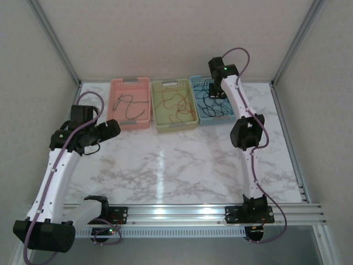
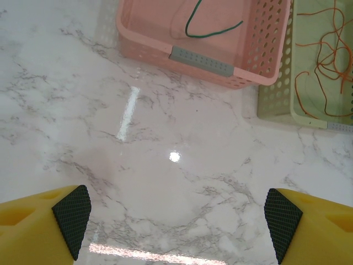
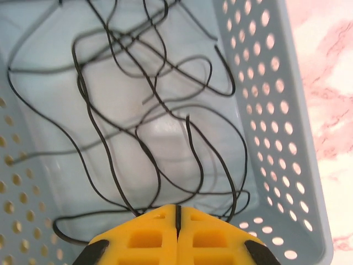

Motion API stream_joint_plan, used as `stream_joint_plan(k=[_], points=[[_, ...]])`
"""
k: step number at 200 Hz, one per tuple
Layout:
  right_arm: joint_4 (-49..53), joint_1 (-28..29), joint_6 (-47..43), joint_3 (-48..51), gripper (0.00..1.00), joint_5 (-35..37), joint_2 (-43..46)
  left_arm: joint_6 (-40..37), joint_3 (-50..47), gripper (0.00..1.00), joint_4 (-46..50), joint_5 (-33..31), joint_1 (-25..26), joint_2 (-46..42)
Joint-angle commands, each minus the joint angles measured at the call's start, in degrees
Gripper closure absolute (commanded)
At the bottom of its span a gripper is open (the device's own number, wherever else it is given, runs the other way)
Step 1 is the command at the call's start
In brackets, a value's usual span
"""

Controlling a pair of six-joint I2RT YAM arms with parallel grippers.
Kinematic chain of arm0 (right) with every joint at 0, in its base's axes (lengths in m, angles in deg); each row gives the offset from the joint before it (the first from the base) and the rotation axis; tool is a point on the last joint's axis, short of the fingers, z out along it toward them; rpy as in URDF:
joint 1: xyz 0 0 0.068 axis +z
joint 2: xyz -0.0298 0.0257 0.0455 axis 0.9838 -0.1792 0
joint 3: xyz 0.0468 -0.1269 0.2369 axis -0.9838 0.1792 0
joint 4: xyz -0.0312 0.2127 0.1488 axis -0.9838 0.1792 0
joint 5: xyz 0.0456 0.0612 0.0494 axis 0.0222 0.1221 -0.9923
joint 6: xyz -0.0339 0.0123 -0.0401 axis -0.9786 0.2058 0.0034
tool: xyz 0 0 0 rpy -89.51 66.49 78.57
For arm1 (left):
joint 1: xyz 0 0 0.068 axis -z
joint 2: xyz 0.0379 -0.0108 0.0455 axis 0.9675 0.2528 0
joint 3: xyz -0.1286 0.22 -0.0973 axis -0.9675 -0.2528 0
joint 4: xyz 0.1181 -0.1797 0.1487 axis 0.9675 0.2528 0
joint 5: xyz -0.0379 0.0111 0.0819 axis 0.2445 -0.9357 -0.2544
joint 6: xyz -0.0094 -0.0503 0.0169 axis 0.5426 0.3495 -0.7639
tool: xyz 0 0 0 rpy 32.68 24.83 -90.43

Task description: Untangle the cables

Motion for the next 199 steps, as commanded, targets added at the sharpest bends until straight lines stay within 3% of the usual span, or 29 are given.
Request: stream_joint_plan(k=[1,35,63,75,141,179,199], points=[[0.51,-0.89,1.88,-1.93,1.00,-2.17,-1.97,-0.83,-0.07,0.15,1.59,-0.93,-0.01,-0.62],[0.84,-0.06,-1.44,5.78,0.70,-3.18,2.32,-0.48,-0.78,0.15,0.97,-0.35,0.00,-0.74],[0.32,-0.06,-3.39,15.03,0.51,-1.35,6.96,-0.65,-0.87,0.15,1.04,-0.56,-0.06,-0.96],[2.60,-0.01,-3.91,15.21,0.49,-0.23,6.62,-0.66,-0.96,0.15,1.12,-0.56,-0.05,-1.10],[4.66,-0.01,-3.86,13.60,0.52,-1.52,0.41,-0.74,-1.49,0.15,1.23,-0.65,-0.01,-1.51],[4.94,0.16,-2.67,9.79,0.73,-5.55,-3.71,-0.79,-2.07,0.15,1.06,-0.73,-0.02,-1.41],[3.36,0.60,-1.67,8.97,0.92,-6.39,-3.95,-0.48,-3.68,0.15,0.17,-0.81,-0.05,-2.13]])
